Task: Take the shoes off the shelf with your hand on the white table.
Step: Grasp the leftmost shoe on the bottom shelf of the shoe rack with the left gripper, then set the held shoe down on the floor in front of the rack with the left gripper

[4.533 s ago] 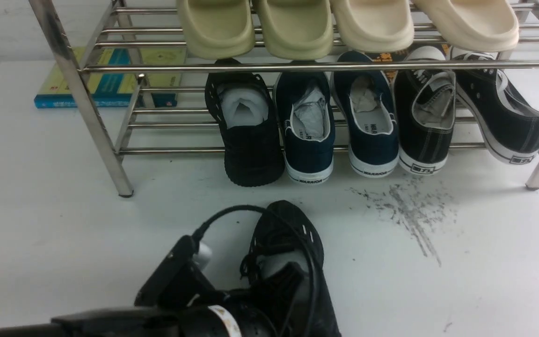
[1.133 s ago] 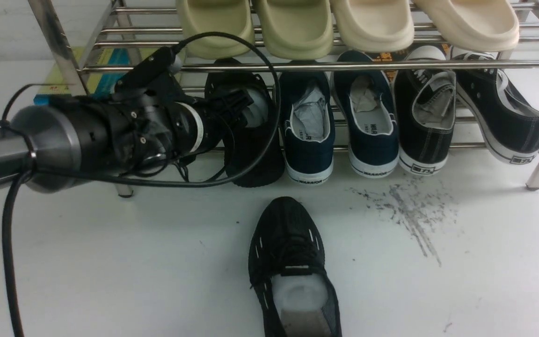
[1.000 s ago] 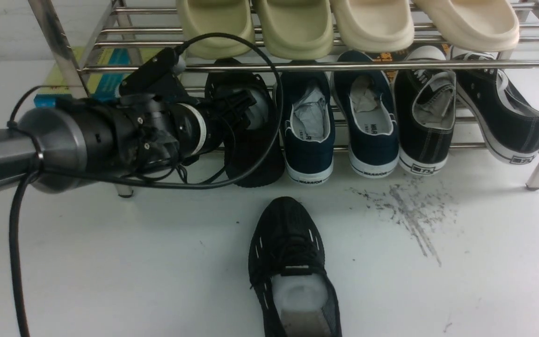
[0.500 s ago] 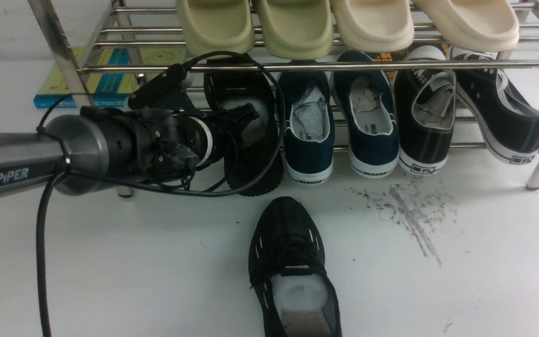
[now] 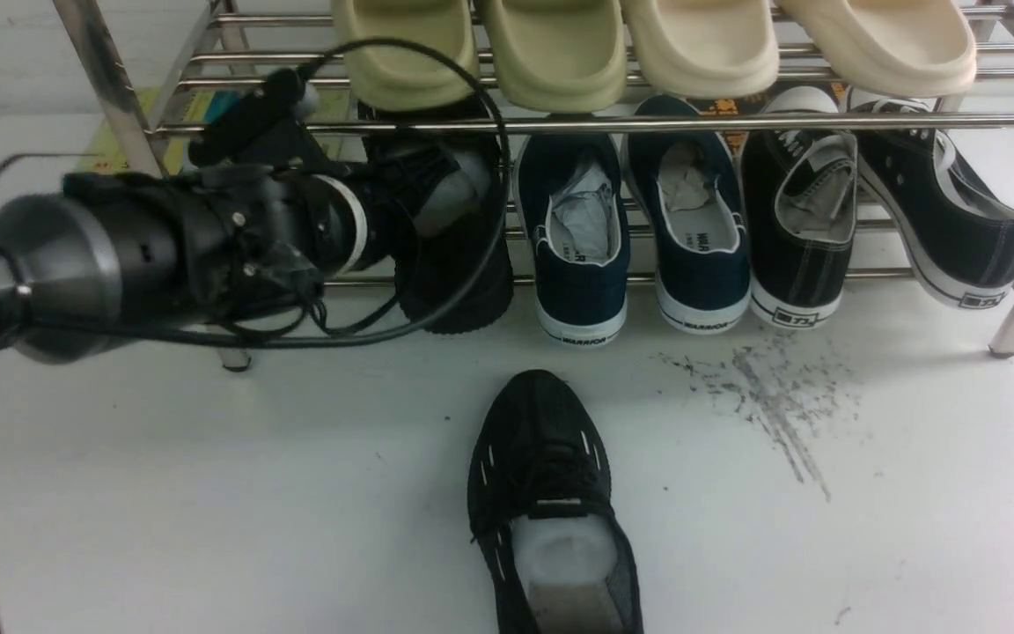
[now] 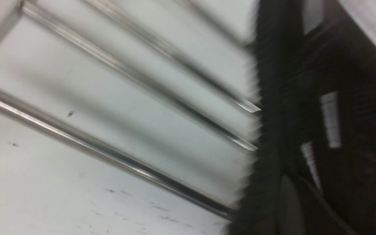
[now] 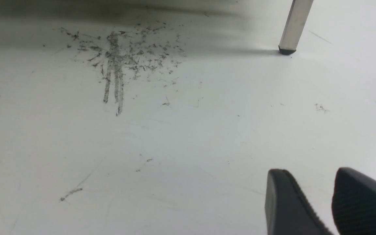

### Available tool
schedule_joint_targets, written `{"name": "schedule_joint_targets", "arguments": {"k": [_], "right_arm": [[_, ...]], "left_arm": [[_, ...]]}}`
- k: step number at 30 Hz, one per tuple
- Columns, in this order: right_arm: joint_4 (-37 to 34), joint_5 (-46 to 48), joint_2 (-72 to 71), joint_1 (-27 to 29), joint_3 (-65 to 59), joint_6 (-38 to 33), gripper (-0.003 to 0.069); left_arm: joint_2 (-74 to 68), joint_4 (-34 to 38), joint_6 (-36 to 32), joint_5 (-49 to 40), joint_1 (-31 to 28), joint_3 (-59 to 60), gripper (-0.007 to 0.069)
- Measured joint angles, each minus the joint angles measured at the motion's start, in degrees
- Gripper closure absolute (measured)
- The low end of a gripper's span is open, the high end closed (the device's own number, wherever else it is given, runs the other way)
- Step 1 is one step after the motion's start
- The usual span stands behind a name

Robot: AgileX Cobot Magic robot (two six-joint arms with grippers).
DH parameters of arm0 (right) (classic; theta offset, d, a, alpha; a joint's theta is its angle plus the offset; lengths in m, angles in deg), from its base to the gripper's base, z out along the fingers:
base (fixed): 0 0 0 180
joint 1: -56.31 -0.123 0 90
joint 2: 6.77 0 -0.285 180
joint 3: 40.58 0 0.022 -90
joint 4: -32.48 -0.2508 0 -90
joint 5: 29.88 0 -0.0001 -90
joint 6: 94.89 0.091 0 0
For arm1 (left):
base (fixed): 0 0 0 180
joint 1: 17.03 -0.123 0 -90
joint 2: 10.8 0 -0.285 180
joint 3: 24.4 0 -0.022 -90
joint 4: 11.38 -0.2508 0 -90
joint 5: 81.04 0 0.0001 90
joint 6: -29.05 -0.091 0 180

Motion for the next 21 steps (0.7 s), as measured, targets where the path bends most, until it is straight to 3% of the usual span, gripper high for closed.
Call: {"name": "schedule_joint_targets", "arguments": {"k": [4, 9, 14, 17, 21], "right_arm": [[0.00, 0.00, 0.00, 0.00, 0.00, 0.00, 0.0418], [0.00, 0.00, 0.00, 0.00, 0.00, 0.00, 0.0418], [0.00, 0.00, 0.00, 0.00, 0.00, 0.00, 0.0418], [0.00, 0.00, 0.00, 0.00, 0.00, 0.00, 0.0418], [0.00, 0.00, 0.00, 0.00, 0.00, 0.00, 0.0418]], "left_arm": [[3.51, 7.44, -7.51, -6.19, 0.28, 0.45, 0.0611], [8.18, 26.94, -31.91, -21.02, 2.95, 0.24, 0.0611], [10.68, 48.13, -55.89, -30.05, 3.92, -0.03, 0.0610], [12.79, 52.89, -60.96, -30.89, 4.03, -0.03, 0.0610], [20.15, 55.65, -62.50, -33.67, 4.05, -0.03, 0.0610]]}}
